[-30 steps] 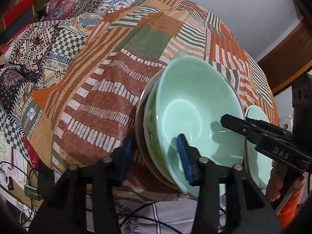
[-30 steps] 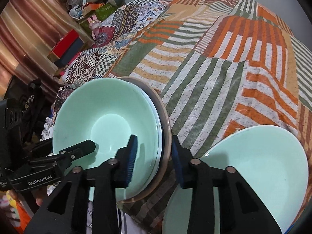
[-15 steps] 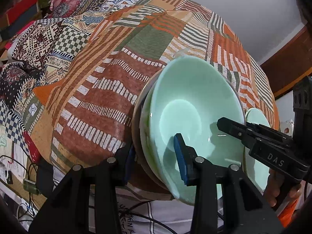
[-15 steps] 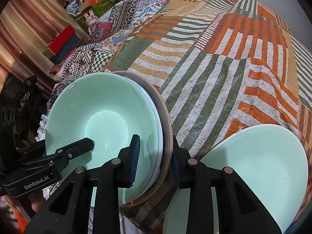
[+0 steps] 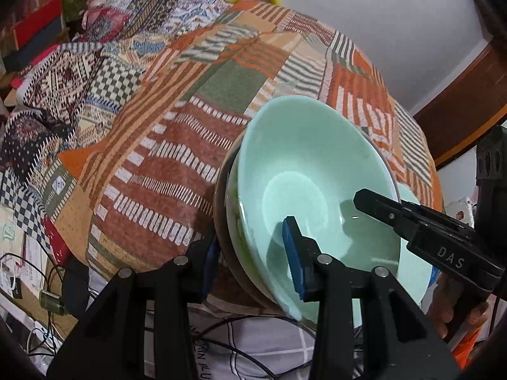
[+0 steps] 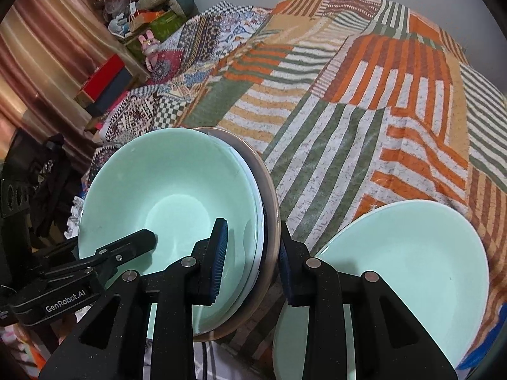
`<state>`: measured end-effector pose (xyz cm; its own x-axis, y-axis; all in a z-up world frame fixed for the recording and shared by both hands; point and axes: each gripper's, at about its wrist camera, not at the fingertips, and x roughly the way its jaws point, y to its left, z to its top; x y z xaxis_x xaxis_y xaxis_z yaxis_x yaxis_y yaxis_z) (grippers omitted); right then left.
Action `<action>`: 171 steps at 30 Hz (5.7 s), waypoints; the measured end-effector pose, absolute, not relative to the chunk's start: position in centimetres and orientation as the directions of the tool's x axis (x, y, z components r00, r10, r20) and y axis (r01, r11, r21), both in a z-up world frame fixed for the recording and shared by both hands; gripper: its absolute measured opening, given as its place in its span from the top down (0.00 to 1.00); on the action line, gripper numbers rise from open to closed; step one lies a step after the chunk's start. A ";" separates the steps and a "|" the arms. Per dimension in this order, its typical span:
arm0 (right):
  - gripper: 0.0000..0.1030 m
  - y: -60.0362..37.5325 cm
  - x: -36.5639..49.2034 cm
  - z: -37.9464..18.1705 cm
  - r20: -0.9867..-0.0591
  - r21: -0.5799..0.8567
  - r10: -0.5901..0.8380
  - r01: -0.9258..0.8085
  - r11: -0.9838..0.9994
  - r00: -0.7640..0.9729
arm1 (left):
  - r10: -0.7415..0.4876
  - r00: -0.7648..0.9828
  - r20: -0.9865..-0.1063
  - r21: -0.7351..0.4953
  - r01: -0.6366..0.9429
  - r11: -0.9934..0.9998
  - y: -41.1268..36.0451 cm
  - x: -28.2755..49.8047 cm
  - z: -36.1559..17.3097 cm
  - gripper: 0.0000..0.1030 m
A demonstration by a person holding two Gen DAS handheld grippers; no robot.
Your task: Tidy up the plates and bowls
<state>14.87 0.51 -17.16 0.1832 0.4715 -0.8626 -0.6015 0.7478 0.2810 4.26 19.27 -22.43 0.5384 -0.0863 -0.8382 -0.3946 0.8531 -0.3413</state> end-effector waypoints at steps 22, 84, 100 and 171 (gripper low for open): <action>0.74 -5.4 13.5 -10.1 -0.758 0.296 0.550 -0.568 0.768 0.350 | -0.074 0.659 -0.748 -0.313 -0.251 0.916 13.9 4.2 -14.6 0.62; 0.74 -17.8 13.2 -14.5 -0.841 0.336 0.424 -0.291 0.896 0.335 | -0.234 0.452 -0.861 -0.282 -0.041 0.959 3.0 11.8 -20.9 0.62; 0.71 -18.3 13.5 -15.4 -0.835 0.382 0.459 -0.280 0.881 0.305 | -0.223 0.468 -0.855 -0.265 -0.026 0.964 2.5 12.1 -21.0 0.59; 0.01 -20.2 2.9 3.5 -0.315 0.127 0.482 -0.468 0.875 0.817 | 0.014 0.965 -0.260 -0.074 -0.034 0.997 1.4 -3.8 -0.1 0.00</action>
<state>2.91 -20.22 3.52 0.8172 0.4824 -0.3154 -0.4676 0.8749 0.1266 -3.83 1.40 -0.06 0.9655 0.0137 -0.2601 -0.0340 0.9967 -0.0735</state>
